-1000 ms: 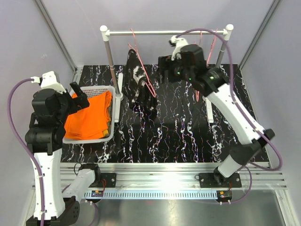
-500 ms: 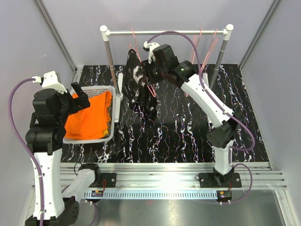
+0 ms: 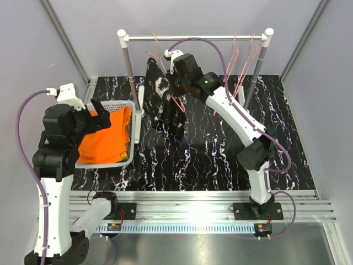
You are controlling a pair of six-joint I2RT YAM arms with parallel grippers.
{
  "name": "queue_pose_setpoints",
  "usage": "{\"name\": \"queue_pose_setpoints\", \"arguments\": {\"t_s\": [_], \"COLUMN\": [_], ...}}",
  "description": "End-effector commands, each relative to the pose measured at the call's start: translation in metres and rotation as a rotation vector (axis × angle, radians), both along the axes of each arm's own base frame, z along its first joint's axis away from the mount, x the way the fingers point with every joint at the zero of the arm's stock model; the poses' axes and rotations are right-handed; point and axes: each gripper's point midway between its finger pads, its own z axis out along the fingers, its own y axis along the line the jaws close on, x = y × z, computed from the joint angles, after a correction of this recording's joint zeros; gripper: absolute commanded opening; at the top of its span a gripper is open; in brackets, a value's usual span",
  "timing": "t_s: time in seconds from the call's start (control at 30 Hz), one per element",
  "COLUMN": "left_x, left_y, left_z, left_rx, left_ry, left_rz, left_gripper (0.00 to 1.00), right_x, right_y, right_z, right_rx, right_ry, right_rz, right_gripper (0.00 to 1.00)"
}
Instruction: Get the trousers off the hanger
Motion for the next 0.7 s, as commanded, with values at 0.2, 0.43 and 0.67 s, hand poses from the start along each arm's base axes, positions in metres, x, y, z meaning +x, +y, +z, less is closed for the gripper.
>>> {"name": "queue_pose_setpoints", "arguments": {"t_s": [0.2, 0.43, 0.67], "left_x": [0.028, 0.032, 0.050], "left_y": [-0.064, -0.113, -0.159], "left_z": [0.031, 0.050, 0.058], "left_rx": [-0.097, -0.115, -0.071], "left_ry": [-0.189, -0.325, -0.365], "left_rz": [-0.322, -0.518, -0.581], "left_gripper": [0.99, 0.99, 0.99], "right_x": [0.000, -0.009, -0.024], "right_y": [-0.034, -0.042, -0.048], "right_z": [0.146, 0.187, 0.216], "right_rx": [0.377, 0.481, 0.556], "right_ry": [-0.363, -0.436, -0.498], "right_rz": [-0.221, -0.225, -0.190], "right_gripper": [0.00, 0.00, 0.00]}}
